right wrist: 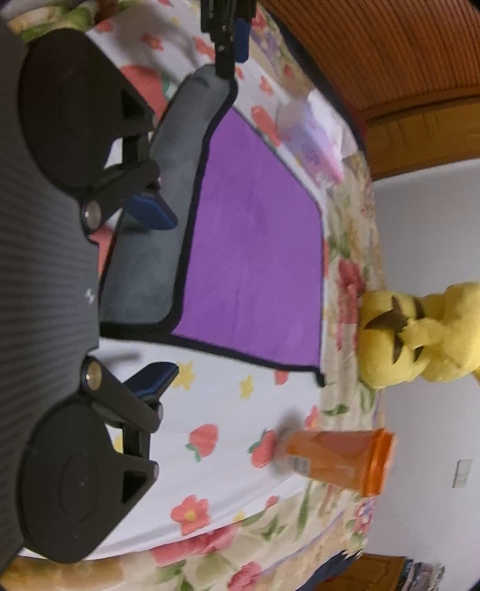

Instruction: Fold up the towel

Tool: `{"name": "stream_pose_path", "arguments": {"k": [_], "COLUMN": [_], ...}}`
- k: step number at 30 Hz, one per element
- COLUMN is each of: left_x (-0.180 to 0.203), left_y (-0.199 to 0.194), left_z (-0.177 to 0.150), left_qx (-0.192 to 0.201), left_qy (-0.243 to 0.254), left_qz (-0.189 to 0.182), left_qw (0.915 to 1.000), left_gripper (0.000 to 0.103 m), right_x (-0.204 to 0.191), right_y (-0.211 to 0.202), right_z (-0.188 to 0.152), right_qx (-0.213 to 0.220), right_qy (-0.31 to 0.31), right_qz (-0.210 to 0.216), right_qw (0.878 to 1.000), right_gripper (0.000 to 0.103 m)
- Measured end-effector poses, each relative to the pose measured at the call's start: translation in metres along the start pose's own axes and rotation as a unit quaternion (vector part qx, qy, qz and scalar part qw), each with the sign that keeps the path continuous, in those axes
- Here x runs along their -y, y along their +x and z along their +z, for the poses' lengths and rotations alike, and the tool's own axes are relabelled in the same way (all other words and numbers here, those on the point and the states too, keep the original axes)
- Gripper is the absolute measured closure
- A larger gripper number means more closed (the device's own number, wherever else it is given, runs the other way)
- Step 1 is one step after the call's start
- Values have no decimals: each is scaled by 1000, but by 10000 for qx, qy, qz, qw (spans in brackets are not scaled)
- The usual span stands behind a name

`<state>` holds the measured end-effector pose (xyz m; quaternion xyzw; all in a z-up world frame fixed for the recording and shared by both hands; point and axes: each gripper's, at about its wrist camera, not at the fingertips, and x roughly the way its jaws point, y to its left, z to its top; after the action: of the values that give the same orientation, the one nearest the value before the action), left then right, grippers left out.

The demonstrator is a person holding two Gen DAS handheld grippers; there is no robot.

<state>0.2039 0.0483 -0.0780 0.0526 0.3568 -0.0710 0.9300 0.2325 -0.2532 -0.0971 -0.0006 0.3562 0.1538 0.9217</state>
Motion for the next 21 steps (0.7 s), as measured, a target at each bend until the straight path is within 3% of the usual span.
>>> {"name": "stream_pose_path", "arguments": {"k": [9, 21], "left_x": [-10, -5], "left_y": [17, 21], "left_z": [-5, -8], "left_qx": [-261, -417], "left_qy": [-104, 17], "left_qz": [-74, -170], "left_qw": [9996, 9990], "left_gripper": [50, 71], "right_x": [18, 17], "right_y": [13, 13], "right_z": [-2, 0], "right_qx": [-227, -439], "right_qy": [313, 268], "right_qz": [158, 294], "right_qw": [9991, 9982], "right_gripper": [30, 50]}}
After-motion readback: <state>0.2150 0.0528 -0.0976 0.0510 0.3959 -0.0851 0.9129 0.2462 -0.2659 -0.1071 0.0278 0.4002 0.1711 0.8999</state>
